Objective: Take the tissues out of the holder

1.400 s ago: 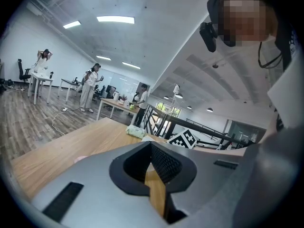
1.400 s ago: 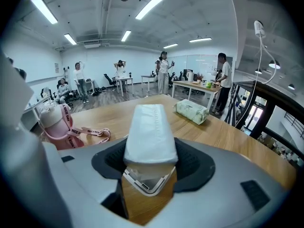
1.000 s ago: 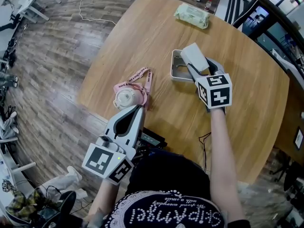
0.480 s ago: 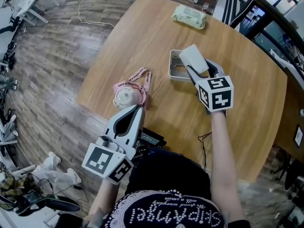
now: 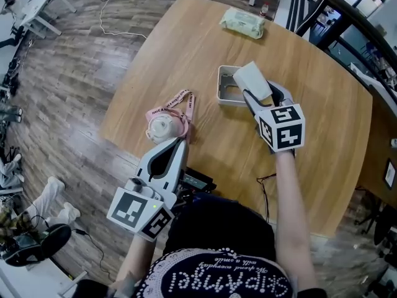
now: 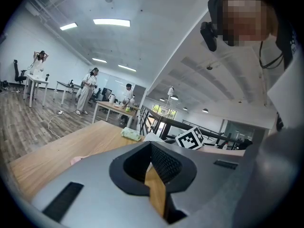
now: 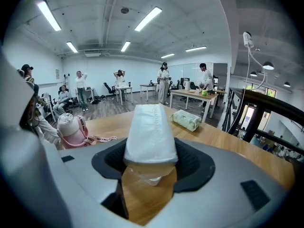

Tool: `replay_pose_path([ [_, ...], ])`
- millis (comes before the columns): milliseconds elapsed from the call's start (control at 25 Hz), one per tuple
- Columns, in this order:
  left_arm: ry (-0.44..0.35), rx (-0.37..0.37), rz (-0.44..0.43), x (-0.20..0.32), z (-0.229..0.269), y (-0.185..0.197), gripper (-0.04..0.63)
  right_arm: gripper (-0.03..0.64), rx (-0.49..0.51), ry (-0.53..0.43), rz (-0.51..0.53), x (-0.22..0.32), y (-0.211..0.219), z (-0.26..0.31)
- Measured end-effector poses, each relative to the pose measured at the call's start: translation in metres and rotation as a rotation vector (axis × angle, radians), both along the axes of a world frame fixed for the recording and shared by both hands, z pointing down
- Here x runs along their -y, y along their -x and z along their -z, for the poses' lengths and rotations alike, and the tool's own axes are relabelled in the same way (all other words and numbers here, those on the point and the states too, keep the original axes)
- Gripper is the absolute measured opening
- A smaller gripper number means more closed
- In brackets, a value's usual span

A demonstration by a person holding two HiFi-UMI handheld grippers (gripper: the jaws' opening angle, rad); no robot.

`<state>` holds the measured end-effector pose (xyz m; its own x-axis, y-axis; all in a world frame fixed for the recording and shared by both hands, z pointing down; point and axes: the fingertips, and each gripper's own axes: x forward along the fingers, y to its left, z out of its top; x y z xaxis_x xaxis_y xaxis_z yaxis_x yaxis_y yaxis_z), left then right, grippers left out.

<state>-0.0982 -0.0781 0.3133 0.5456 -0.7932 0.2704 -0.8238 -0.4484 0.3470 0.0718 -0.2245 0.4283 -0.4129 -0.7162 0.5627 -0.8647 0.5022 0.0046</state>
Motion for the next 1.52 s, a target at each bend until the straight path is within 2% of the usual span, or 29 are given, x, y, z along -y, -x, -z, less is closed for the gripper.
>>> replay_pose_path([
  [1520,-0.031,0.009,-0.004,-0.006,0.012,-0.004,0.005,0.27,0.12,-0.029,-0.041,-0.041,-0.016,0.033],
])
